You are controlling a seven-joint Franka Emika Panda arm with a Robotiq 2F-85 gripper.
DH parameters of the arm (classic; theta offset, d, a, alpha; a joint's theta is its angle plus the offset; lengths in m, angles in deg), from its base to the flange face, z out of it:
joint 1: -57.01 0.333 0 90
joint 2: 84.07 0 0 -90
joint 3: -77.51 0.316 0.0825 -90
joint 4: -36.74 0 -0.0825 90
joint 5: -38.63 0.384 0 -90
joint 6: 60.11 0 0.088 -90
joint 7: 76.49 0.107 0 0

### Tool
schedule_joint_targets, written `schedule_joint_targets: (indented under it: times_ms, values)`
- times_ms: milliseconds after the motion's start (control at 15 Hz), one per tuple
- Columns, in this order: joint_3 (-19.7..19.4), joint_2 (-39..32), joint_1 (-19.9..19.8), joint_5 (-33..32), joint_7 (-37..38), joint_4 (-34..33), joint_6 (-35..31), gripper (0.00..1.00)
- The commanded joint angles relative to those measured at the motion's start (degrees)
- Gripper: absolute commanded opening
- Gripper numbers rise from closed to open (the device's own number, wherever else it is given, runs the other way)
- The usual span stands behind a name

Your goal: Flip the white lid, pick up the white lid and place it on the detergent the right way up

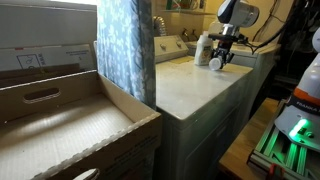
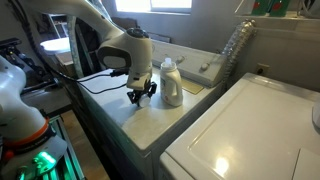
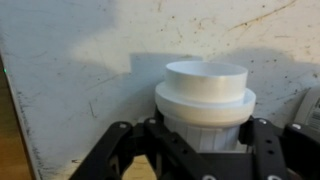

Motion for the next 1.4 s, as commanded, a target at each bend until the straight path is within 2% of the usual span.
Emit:
schedule_joint_targets:
  times_ms: [0,200,267,333,600,667,733,800,1067,1133,1333]
  values:
    - [-0.03,3.02,-0.41,-8.52,4.47,0.29,1.01,0.38]
    - [1.57,5.57,-1.22,-22.60,11.75,0.05,1.00,0.38]
    - [4.62,5.98,-3.86,-27.15,13.91,-0.43,1.33,0.38]
    - [6.05,7.16,-4.70,-32.01,16.45,-0.67,2.19,0.38]
    - [8.13,11.24,-4.07,-49.47,24.26,-1.22,5.42,0.38]
    - [8.25,12.03,-3.76,-51.24,24.23,-1.20,5.38,0.38]
    - [6.85,9.58,-2.71,-46.92,22.69,-1.90,3.95,0.38]
    - [7.13,10.14,-2.67,-47.49,22.98,-1.89,3.98,0.63]
    - [7.03,9.71,-2.54,-47.43,22.97,-1.97,3.99,0.63]
    - [7.02,9.65,-2.53,-47.43,22.97,-1.98,3.99,0.38]
    - [9.25,11.19,-3.34,-54.57,26.36,-3.09,6.63,0.38]
